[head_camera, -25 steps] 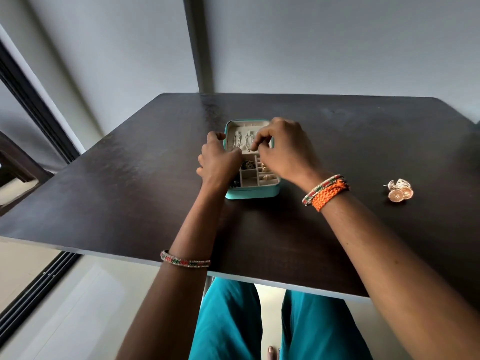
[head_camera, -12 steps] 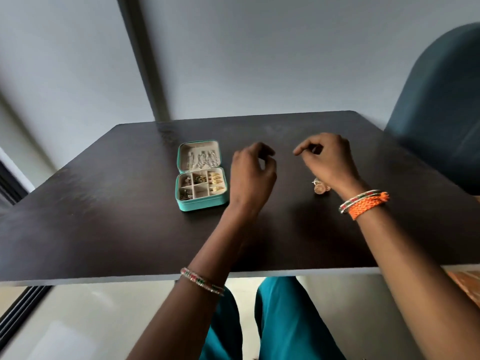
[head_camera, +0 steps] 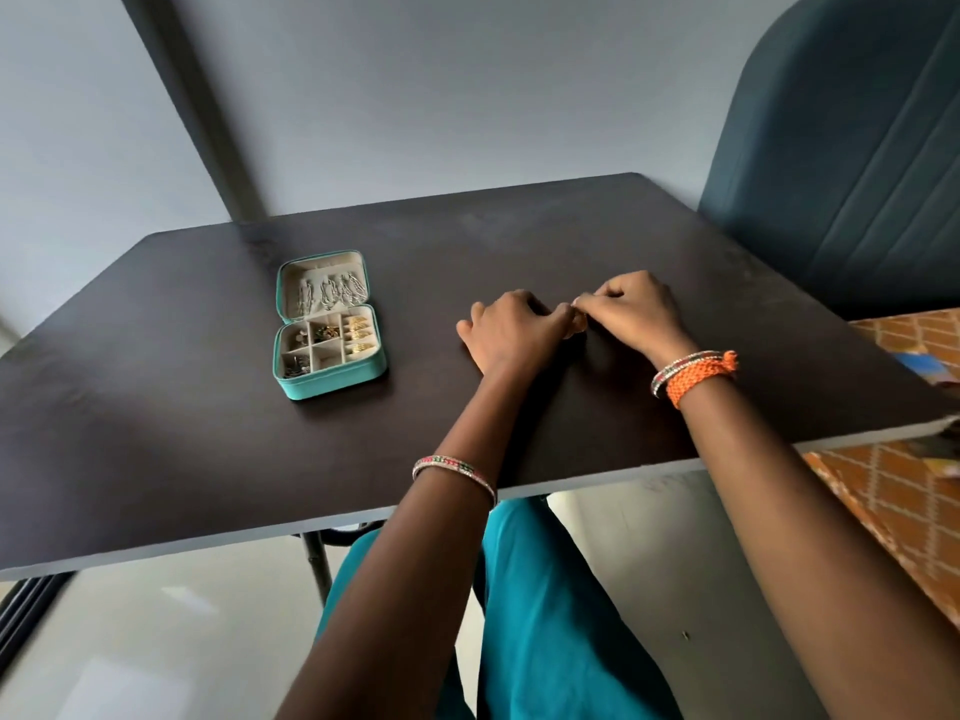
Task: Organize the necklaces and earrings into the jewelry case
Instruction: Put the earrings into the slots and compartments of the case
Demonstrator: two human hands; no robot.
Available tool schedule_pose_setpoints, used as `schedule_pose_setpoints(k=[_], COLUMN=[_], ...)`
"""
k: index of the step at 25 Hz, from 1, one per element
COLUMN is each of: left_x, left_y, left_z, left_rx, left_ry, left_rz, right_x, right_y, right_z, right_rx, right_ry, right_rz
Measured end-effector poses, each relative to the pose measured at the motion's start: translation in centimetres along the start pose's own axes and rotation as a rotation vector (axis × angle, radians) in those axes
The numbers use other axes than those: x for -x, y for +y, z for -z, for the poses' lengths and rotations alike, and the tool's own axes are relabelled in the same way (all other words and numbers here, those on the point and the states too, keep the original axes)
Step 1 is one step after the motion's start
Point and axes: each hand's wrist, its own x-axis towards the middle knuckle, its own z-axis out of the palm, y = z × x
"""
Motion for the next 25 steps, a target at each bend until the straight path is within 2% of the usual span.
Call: schedule_pose_setpoints(k=[4,7,8,10,13,16,20,25], left_x=[-0.5,-0.8,-0.8,-0.5,2.0,5.5,9.4,12.1], left_y=[-0.2,-0.5,-0.6,-1.1,-1.5,-2.6,-4.5,-5.1], left_z=[0.1,0.3,0.5,1.4,4.3,6.8,8.5,8.9], left_rx=[0.061,0.119,0.199,0.505,0.844,0.944,1.104,1.115], left_ry=[-0.013,-0.068,-0.084,-0.09,-0.09,-0.073,-0.065,0.105], left_rz=[0.032,0.053,0.054,0.04,-0.044,-0.063,0.072,0.174], right_x=[-0.2,-0.1,0.2,1.1,3.4,6.8,12.3,15.6], right_y=[0.0,0.1,-0.1,-0.5,-1.6,-3.3,-5.8,-8.1], right_z=[-0.2,0.0,0.2,0.9,1.8,1.5,-0.4,-2.8], right_rx=[-0.039,-0.22,-0.327,-0.498,-0.64,-0.781,-0.959,-0.92], right_ry=[-0.073,-0.111,-0.14,-0.182,-0.203,-0.244,-0.279,-0.212], right_rz=[-0.024,-0.036,-0.036,-0.025,-0.049,-0.1,-0.185,-0.266])
